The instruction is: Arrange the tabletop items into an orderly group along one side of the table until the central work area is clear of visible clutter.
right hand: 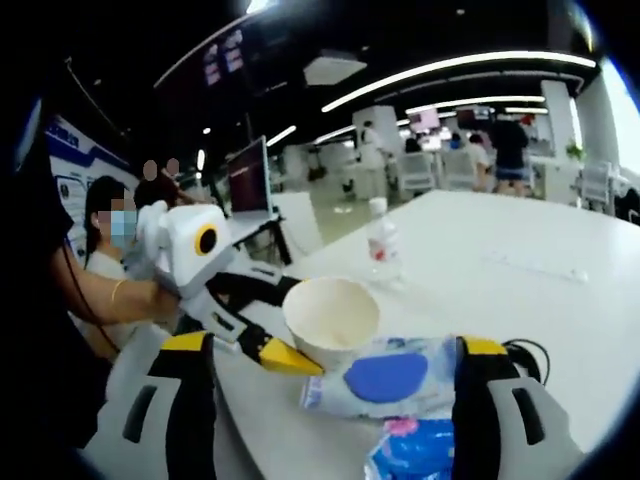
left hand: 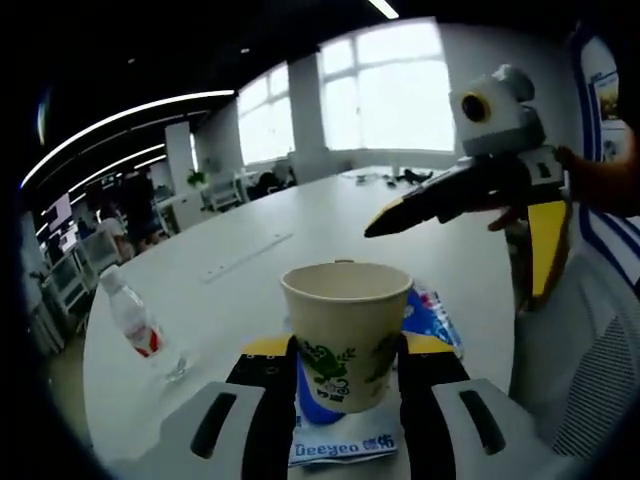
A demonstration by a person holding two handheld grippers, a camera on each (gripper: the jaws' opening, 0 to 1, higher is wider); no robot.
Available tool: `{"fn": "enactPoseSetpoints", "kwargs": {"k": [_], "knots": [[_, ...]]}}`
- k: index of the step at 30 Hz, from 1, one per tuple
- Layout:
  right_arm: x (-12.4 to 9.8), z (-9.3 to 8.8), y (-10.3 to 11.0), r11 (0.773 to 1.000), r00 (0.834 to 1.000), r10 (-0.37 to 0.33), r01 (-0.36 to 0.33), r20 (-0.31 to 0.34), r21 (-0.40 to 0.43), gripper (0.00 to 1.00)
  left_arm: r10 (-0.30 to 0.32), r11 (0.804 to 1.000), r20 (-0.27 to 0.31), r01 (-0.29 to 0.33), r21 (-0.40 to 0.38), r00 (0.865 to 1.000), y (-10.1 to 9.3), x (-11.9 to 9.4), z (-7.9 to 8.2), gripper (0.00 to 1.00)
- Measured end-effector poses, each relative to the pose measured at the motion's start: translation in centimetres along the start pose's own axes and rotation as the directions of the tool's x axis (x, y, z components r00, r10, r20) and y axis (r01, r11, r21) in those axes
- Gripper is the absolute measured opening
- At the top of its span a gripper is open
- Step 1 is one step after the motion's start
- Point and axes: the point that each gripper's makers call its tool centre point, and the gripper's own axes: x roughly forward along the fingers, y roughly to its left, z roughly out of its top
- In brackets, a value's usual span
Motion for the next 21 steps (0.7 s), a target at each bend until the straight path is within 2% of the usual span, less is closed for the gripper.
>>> {"fn": "enactPoseSetpoints", "kwargs": {"k": [11,18,21], "knots": [[-0.5,-0.1,-1.0,0.999,0.999,-0.03,0.03,0.019,0.027,1.0,0.048,0.999,0.03,-0.047,-0.02,0.998,1.6,0.3,0.5,0.38],[-0.8,-0.4,-2.1,0.998,0.998,-0.055,0.055,0.017,0.035,1.0,0.113,0.992,0.059,-0.11,-0.059,0.992,4.1,0.9,0.6,0.38],[-0.9,-0.6,-2.6,0.997,0.997,-0.068,0.067,0.021,0.046,1.0,0.143,0.989,0.058,-0.141,-0.046,0.988,4.8,1.3,0.6,0.38]]}}
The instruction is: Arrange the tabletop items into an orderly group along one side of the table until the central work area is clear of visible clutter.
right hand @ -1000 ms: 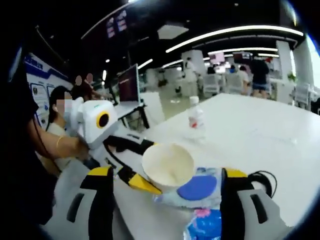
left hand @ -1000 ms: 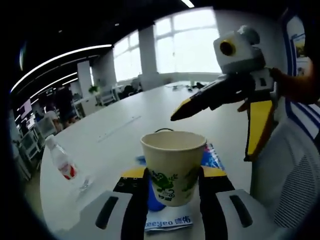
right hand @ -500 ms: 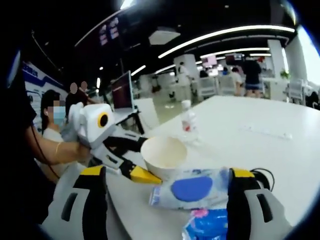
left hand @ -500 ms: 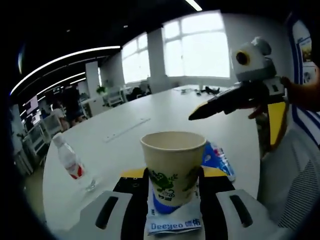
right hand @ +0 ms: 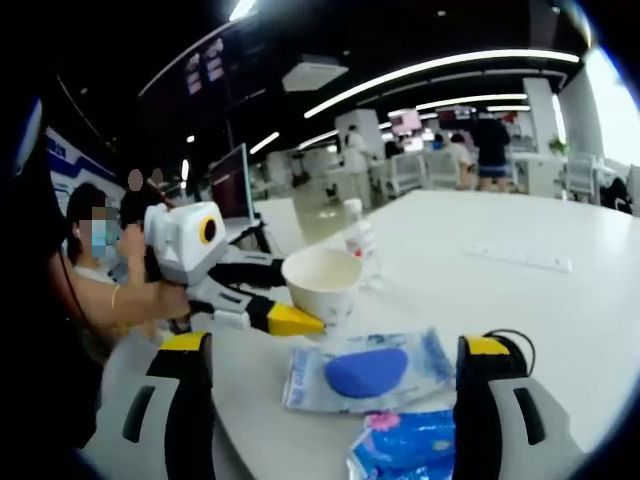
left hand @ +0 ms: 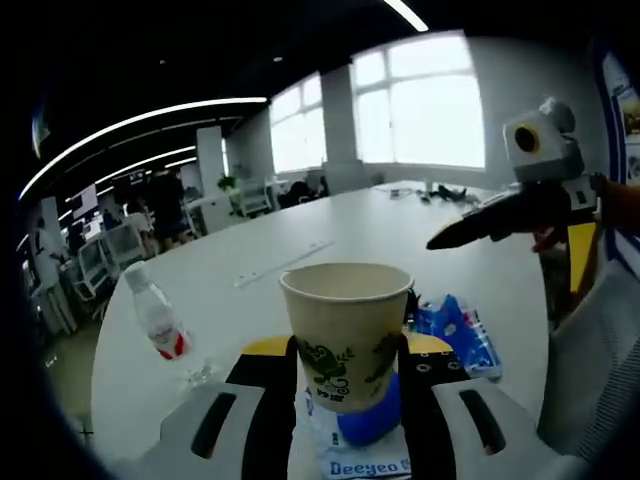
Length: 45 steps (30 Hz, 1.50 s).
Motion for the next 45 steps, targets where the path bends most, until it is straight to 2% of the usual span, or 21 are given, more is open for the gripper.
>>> {"fn": "enactPoseSetpoints", "kwargs": {"k": [4,7,18,25,36,42,45], "knots": [[0.0,-0.2,-0.3,1.0,1.0,0.001,-0.001,-0.005,-0.004,1.0,0.033,0.999,0.032,-0.032,-0.016,0.999,1.1,0.4,0.4,0.38],[0.1,-0.5,-0.7,1.0,1.0,-0.004,0.004,-0.019,-0.003,1.0,0.05,0.998,0.093,-0.053,0.028,0.994,1.9,0.8,1.2,0.38],[0.9,-2.0,-1.6,1.0,0.999,0.003,-0.002,-0.054,0.026,1.0,0.11,0.993,0.145,-0.113,0.015,0.983,4.0,2.3,1.3,0.38],[1.4,-2.6,-2.1,1.0,0.997,0.009,-0.006,-0.075,0.03,0.99,0.152,0.988,0.149,-0.155,0.005,0.977,6.0,3.4,0.7,0.38],[2.6,-3.5,-3.3,1.0,0.994,0.006,-0.003,-0.109,0.028,0.99,0.177,0.983,0.155,-0.182,0.017,0.972,8.0,5.5,0.3,0.38],[3.6,-3.9,-3.9,0.999,0.994,0.011,-0.006,-0.108,0.043,0.98,0.185,0.982,0.159,-0.189,0.012,0.97,9.3,6.7,-0.4,0.38],[3.9,-3.7,-4.0,0.998,0.997,0.019,-0.014,-0.081,0.061,0.98,0.194,0.98,0.152,-0.198,0.007,0.969,10.1,7.5,-1.1,0.38]]}}
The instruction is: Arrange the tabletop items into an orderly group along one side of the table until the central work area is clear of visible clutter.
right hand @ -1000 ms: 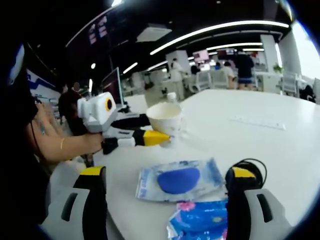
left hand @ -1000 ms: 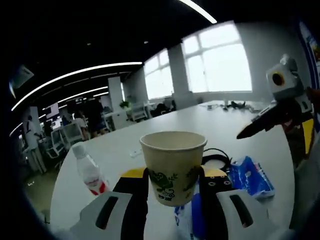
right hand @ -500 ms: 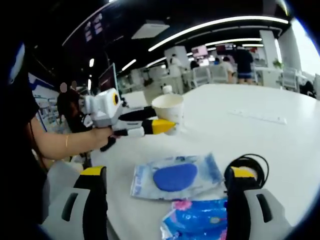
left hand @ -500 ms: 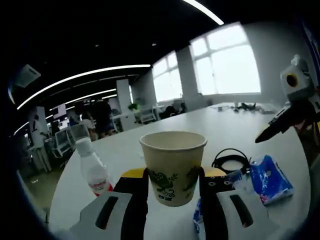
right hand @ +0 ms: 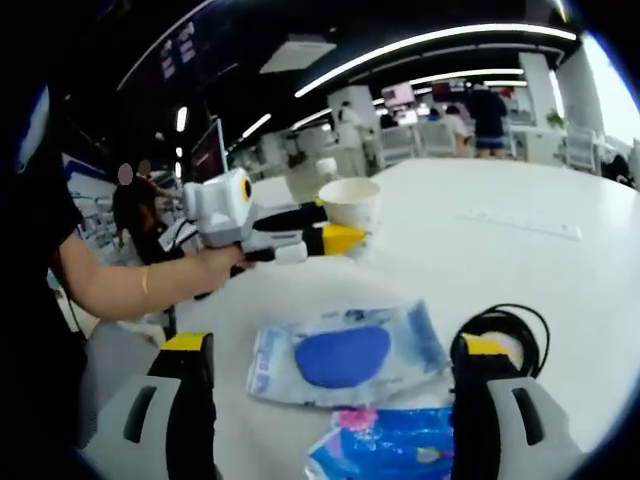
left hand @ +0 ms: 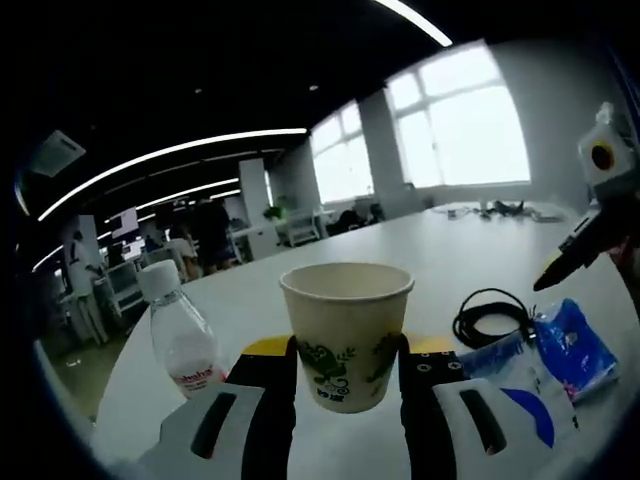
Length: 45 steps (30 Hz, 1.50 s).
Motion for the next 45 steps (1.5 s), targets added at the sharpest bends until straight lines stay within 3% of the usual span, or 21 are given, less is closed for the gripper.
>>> {"fn": "enactPoseSetpoints", "kwargs": {"k": [12,24,25,31,45], "knots": [[-0.3,-0.3,-1.2,0.998,0.999,-0.006,0.003,0.045,0.064,0.92,0.086,0.996,-0.026,-0.087,-0.031,0.996,2.4,1.9,-2.6,0.38],[-0.6,-2.1,-1.8,0.996,0.999,-0.048,0.049,-0.007,0.07,0.91,0.142,0.989,-0.057,-0.143,-0.026,0.988,3.0,3.5,-4.6,0.38],[-0.6,-2.2,-2.0,0.996,0.999,-0.052,0.053,-0.009,0.069,0.91,0.157,0.985,-0.066,-0.161,-0.058,0.985,3.3,3.6,-4.8,0.38],[-0.6,-1.8,-2.4,0.994,0.998,-0.064,0.063,0.017,0.088,0.91,0.157,0.983,-0.09,-0.164,-0.082,0.984,3.8,4.2,-6.1,0.38],[-0.8,-2.0,-2.9,0.992,0.996,-0.084,0.083,0.012,0.094,0.91,0.159,0.979,-0.118,-0.172,-0.109,0.98,4.2,4.6,-7.4,0.38]]}}
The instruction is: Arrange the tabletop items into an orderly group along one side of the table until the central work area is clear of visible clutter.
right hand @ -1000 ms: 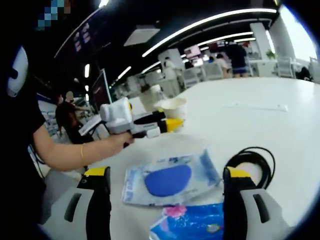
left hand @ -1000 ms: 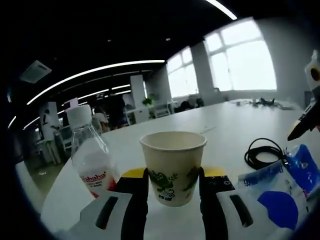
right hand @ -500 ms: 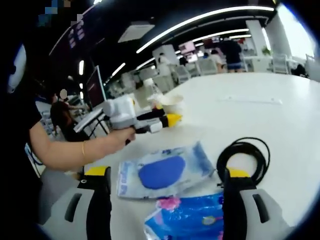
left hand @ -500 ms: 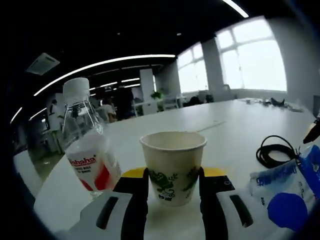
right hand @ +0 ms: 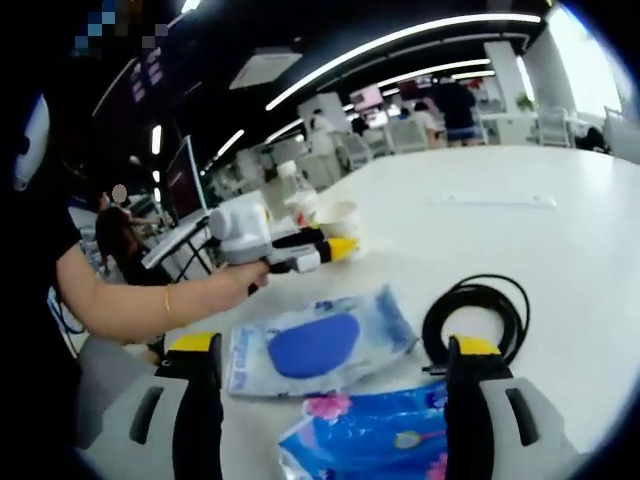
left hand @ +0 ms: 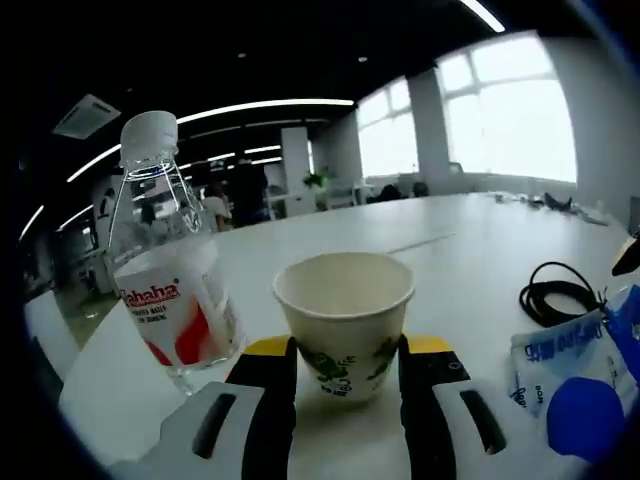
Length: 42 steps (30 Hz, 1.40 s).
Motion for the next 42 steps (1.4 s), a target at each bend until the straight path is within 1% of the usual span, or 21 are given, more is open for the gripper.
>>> {"fn": "enactPoseSetpoints", "kwargs": {"k": [12,14,17,18,22,25,29,35,37,40,42], "knots": [[0.0,-0.1,0.1,1.0,1.0,-0.004,0.004,-0.006,-0.002,0.9,0.003,1.0,-0.033,-0.004,-0.02,0.999,-0.2,0.2,-0.6,0.37],[0.0,-0.1,0.0,1.0,1.0,-0.004,0.004,-0.006,-0.002,0.9,-0.001,0.999,-0.036,-0.001,-0.048,0.999,-0.2,0.2,-0.8,0.37],[0.0,-0.1,0.0,1.0,1.0,-0.005,0.005,-0.006,-0.001,0.9,-0.002,0.998,-0.04,-0.001,-0.068,0.999,0.1,0.3,-1.1,0.36],[-0.1,-0.1,0.0,1.0,1.0,-0.006,0.006,-0.007,-0.001,0.9,-0.001,0.997,-0.043,-0.002,-0.077,0.999,-0.2,0.3,-1.1,0.36],[-0.1,-0.2,0.0,1.0,1.0,-0.004,0.004,-0.009,-0.003,0.9,-0.005,0.997,-0.049,0.001,-0.075,0.999,-0.2,0.2,-1.2,0.36],[-0.2,-0.3,0.0,1.0,1.0,-0.005,0.005,-0.011,-0.004,0.9,-0.005,0.998,-0.062,0.001,-0.056,0.998,-0.2,0.0,-1.4,0.36],[-0.1,-0.2,0.2,1.0,1.0,0.001,-0.001,-0.006,-0.006,0.9,-0.033,0.999,-0.061,0.031,-0.043,0.998,-0.9,-0.4,-1.3,0.41],[-0.2,0.0,0.5,1.0,1.0,0.006,-0.006,0.001,-0.009,0.9,-0.051,0.997,-0.062,0.047,-0.057,0.997,-1.3,-1.0,-0.8,0.49],[-0.3,0.1,0.5,1.0,1.0,0.005,-0.005,0.003,-0.01,0.9,-0.07,0.995,-0.064,0.065,-0.07,0.995,-1.7,-1.3,-0.5,0.51],[-0.4,0.2,0.5,1.0,1.0,0.003,-0.003,0.008,-0.015,0.9,-0.092,0.994,-0.061,0.088,-0.066,0.994,-2.0,-1.6,-0.5,0.58],[-0.6,0.5,0.4,1.0,1.0,0.0,0.0,0.014,-0.018,0.9,-0.111,0.992,-0.068,0.106,-0.067,0.992,-2.6,-2.3,-0.2,0.64]]}}
